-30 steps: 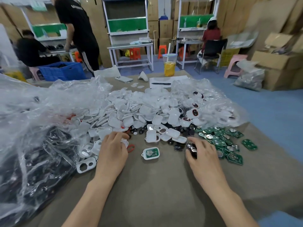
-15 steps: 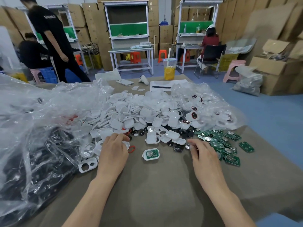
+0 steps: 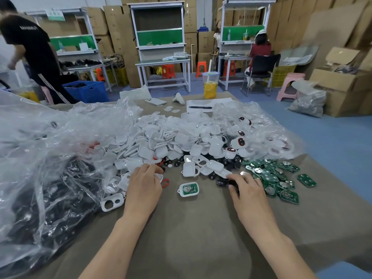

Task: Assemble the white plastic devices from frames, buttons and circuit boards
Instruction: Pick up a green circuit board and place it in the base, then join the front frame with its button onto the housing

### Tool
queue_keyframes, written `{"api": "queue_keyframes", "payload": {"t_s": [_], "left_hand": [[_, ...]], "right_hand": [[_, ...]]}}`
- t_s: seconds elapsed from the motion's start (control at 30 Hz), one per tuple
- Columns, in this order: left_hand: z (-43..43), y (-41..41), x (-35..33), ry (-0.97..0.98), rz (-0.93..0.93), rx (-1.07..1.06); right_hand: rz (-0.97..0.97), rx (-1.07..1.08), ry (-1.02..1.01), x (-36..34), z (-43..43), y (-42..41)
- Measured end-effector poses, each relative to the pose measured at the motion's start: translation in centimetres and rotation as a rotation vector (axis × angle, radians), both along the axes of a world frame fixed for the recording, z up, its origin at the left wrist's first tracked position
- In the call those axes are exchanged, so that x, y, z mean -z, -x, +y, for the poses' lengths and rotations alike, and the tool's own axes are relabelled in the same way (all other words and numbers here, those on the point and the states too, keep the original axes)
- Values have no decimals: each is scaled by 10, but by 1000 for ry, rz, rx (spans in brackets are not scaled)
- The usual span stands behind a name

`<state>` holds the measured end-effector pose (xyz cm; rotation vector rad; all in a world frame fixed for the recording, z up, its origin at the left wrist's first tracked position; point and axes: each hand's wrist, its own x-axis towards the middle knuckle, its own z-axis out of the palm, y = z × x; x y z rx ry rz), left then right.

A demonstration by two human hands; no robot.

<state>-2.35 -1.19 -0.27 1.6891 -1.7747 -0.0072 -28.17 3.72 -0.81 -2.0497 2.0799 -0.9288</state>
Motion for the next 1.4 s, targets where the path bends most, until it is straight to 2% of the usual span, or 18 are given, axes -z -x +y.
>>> {"api": "queue_keyframes", "payload": {"t_s": [0.17, 0.23, 0.33, 0.43, 0.63, 0.73, 0.83, 0.93, 1.0, 1.1, 1.17, 1.3, 1.4], "left_hand": [[2, 2, -3, -11, 0, 11], [2, 2, -3, -12, -11, 5], [3, 3, -4, -9, -11, -4], [3, 4, -5, -10, -14, 3], [3, 4, -5, -8, -24, 7], [3, 4, -2, 42, -59, 6], [1, 3, 1, 164, -106, -15], [-7, 6, -5, 268, -60, 65], [-16, 14, -12, 261, 70, 162], [-28, 26, -19, 154, 362, 241], [-35, 31, -20, 82, 521, 256], [-44, 30, -17, 42, 530, 275], [-46, 28, -16, 25, 635, 246]], "right_hand": [[54, 15, -2, -6, -8, -1], [111, 28, 60, -10, -14, -5], [93, -23, 119, -20, -27, -18], [61, -88, 54, -34, -52, -34], [311, -146, -257, -45, -95, -65], [357, -203, -273, -39, -102, -68], [183, -297, -240, -34, -108, -61], [-253, -370, -167, -36, -110, -54], [-507, -385, -114, -39, -110, -53], [-814, -422, -107, -40, -109, -53], [-911, -441, -116, -41, -110, -53], [-1017, -467, -141, -44, -116, -55], [-1108, -494, -218, -43, -117, -57]]}}
